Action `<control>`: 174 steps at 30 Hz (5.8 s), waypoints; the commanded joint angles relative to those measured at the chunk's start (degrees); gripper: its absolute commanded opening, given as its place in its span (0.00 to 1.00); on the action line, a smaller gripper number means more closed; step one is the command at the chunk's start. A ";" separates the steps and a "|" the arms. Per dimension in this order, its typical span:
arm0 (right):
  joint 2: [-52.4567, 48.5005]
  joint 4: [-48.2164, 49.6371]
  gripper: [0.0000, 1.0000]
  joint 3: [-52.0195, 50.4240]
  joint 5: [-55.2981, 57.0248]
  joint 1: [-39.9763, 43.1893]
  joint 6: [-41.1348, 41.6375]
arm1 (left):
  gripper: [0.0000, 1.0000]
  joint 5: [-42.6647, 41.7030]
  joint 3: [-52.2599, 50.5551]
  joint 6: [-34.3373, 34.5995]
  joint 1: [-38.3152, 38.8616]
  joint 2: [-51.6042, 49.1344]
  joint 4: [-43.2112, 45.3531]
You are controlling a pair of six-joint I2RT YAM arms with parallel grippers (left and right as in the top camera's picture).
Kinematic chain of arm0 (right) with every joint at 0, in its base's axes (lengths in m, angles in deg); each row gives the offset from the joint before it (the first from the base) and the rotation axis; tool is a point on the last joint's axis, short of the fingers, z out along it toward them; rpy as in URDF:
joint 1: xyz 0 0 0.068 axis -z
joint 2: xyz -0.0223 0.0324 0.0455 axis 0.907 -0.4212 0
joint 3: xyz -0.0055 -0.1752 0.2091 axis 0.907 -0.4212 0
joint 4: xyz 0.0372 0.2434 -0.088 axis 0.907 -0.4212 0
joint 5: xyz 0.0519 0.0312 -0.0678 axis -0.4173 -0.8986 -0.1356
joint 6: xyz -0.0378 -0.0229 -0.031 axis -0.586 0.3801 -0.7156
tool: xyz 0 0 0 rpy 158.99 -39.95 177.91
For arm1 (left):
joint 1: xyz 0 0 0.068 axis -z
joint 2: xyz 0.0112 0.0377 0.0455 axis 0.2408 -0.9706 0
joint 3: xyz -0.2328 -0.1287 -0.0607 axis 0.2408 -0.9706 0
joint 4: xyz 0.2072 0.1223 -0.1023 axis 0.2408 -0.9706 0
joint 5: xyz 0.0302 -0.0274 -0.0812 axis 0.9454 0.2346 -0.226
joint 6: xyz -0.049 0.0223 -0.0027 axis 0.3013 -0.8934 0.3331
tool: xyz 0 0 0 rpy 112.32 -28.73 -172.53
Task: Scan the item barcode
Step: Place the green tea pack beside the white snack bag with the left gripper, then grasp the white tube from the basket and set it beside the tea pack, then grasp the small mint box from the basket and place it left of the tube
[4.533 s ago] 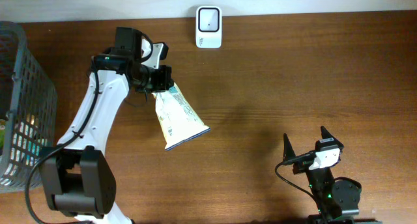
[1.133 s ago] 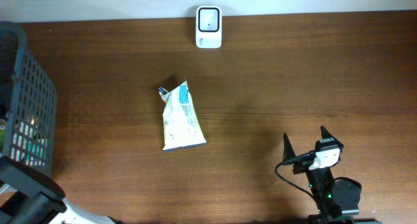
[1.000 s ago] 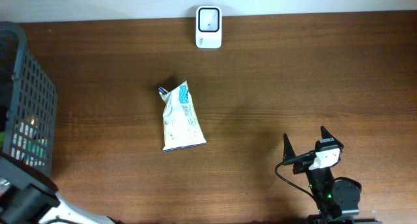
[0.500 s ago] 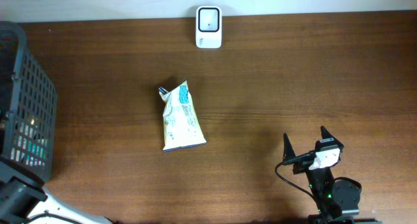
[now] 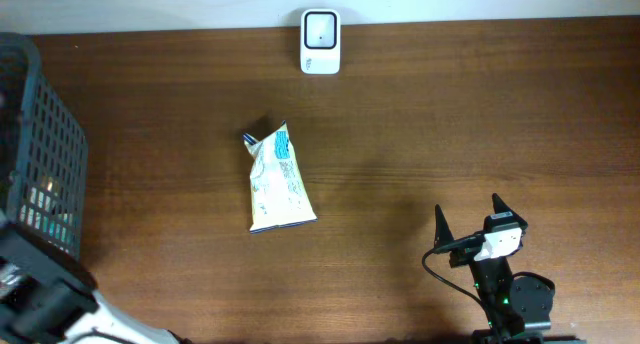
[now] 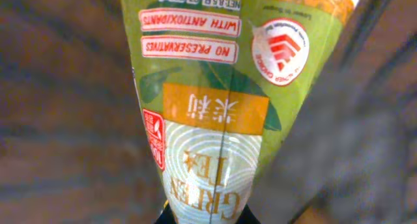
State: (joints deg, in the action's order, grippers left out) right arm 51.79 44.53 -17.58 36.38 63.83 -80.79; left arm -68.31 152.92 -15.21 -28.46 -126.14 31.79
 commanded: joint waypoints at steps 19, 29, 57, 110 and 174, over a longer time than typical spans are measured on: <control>0.37 -0.35 0.99 -0.31 0.09 0.13 0.42 | 0.00 -8.44 -28.79 47.01 45.48 7.91 -10.01; 0.37 -0.35 0.98 -0.31 0.09 0.13 0.42 | 0.69 -11.32 -8.55 43.21 43.45 10.95 -20.72; 0.37 -0.35 0.98 -0.31 0.11 0.13 0.39 | 1.00 1.86 -20.79 -7.61 -7.69 8.44 -9.81; 0.37 -0.35 0.98 -0.31 0.09 0.13 0.42 | 0.00 -6.80 -21.03 48.26 44.92 4.13 -10.62; 0.37 -0.35 0.99 -0.31 0.11 0.13 0.39 | 0.00 -26.32 29.88 29.51 18.80 5.53 -47.04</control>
State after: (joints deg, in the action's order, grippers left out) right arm 51.79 44.53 -17.58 36.38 63.83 -80.79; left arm -107.11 188.33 10.84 -19.93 -118.05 -13.28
